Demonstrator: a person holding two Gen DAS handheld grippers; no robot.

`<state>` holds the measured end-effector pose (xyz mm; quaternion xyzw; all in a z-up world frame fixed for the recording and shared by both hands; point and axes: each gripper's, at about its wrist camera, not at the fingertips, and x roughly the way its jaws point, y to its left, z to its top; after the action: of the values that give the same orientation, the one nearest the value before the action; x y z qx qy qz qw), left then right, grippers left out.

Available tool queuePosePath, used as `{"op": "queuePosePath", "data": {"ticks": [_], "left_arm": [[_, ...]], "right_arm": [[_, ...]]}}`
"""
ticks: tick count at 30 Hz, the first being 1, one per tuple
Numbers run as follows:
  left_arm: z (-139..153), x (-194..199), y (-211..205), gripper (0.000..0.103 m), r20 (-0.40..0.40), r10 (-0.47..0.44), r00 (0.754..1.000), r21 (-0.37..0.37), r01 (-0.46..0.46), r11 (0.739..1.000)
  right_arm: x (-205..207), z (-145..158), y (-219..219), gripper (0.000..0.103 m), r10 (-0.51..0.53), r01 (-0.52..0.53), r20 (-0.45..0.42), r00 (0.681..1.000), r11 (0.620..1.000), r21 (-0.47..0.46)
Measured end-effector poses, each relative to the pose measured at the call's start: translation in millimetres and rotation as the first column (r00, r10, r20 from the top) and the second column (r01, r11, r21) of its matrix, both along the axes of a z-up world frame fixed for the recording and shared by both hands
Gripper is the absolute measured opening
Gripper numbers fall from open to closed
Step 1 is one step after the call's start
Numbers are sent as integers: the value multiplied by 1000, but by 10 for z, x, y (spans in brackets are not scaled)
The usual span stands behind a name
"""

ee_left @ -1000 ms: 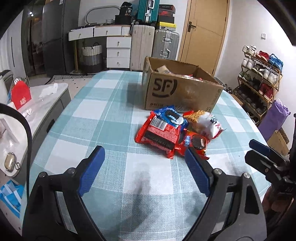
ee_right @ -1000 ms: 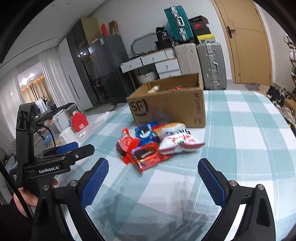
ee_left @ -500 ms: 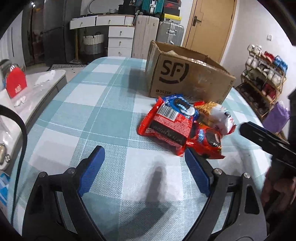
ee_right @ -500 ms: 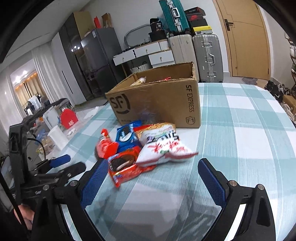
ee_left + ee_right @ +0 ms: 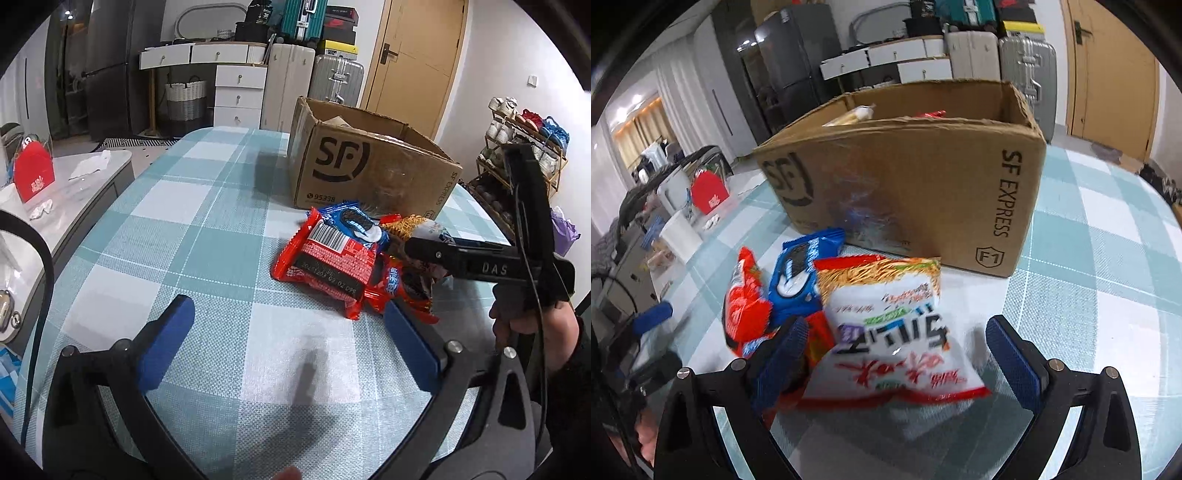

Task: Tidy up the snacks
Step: 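Grasp the white noodle snack bag with the right gripper, then grasp the red biscuit pack with the left gripper while the right gripper holds the noodle bag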

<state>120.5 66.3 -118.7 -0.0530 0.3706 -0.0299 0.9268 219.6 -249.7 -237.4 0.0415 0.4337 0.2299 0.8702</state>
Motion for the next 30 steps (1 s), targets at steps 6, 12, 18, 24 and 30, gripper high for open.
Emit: {"op": "queuePosePath", "data": {"ticks": [6, 12, 18, 24, 30], "left_arm": [[-30, 4, 56, 102, -11, 16, 1000, -19, -17, 1000], [-24, -19, 62, 102, 1, 29, 1000, -13, -29, 999], [-29, -16, 38, 102, -2, 33, 999, 8, -33, 999], [-12, -35, 1, 102, 15, 40, 999, 43, -40, 998], [37, -89, -53, 102, 54, 45, 998, 85, -49, 995]], "right_arm": [[75, -37, 2, 83, -1, 1, -12, 1000, 1000, 0], [-17, -6, 78, 61, 16, -16, 22, 1000, 999, -30], [-110, 70, -132, 57, -51, 47, 68, 996, 997, 66], [-243, 198, -219, 57, -80, 66, 143, 986, 993, 102], [-453, 258, -359, 57, -105, 83, 169, 980, 988, 130]]}}
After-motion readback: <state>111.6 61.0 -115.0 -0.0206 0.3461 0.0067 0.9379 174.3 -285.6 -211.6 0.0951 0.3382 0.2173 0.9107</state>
